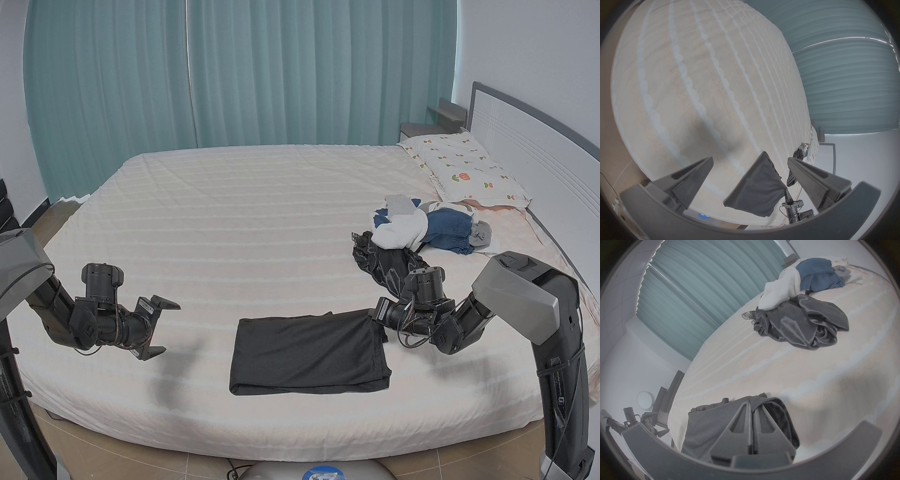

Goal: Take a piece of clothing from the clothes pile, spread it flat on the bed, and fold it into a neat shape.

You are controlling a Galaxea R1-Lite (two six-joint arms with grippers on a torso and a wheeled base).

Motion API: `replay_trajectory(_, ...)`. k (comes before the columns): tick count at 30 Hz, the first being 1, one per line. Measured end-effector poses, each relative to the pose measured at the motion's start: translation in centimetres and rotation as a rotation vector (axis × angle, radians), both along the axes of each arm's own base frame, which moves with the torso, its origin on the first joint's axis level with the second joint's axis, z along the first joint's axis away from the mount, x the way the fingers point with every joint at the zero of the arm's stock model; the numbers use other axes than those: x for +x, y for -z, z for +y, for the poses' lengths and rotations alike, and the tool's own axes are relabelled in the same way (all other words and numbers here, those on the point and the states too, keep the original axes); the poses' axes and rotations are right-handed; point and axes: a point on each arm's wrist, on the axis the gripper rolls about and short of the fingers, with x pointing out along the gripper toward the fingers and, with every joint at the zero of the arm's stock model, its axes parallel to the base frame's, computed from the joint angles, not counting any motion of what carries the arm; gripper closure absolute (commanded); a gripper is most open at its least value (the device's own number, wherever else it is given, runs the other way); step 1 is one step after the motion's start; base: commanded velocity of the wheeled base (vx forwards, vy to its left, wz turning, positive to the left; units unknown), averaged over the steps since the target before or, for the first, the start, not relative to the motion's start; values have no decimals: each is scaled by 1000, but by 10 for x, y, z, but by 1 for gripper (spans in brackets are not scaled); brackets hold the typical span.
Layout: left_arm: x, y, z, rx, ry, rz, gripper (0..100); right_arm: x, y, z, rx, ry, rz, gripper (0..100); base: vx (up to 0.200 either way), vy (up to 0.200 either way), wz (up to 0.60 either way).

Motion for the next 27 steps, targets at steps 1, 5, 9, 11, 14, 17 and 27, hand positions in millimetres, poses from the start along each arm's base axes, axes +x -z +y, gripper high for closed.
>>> replay_trajectory(1,0,0,0,0,0,0,0,1,1,0,-3,8,-1,100,0,0,0)
replay_trajectory(5,0,0,0,0,0,1,0,4,7,-1,-8,19,3,100,0,0,0)
replay_trajectory(9,0,0,0,-1,1,1,0,4,11,-2,-11,20,11,0,0,0,0)
replay_trajectory(11,0,0,0,0,1,1,0,4,12,-2,-12,21,13,0,0,0,0)
replay_trajectory(14,0,0,0,-1,1,2,0,3,12,-3,-11,22,9,0,0,0,0)
replay_trajectory(17,0,0,0,-1,1,1,0,2,12,-4,-15,23,13,0,0,0,0)
replay_trajectory(27,0,0,0,-1,1,2,0,-39,0,-15,-46,-50,89,0,0,0,0)
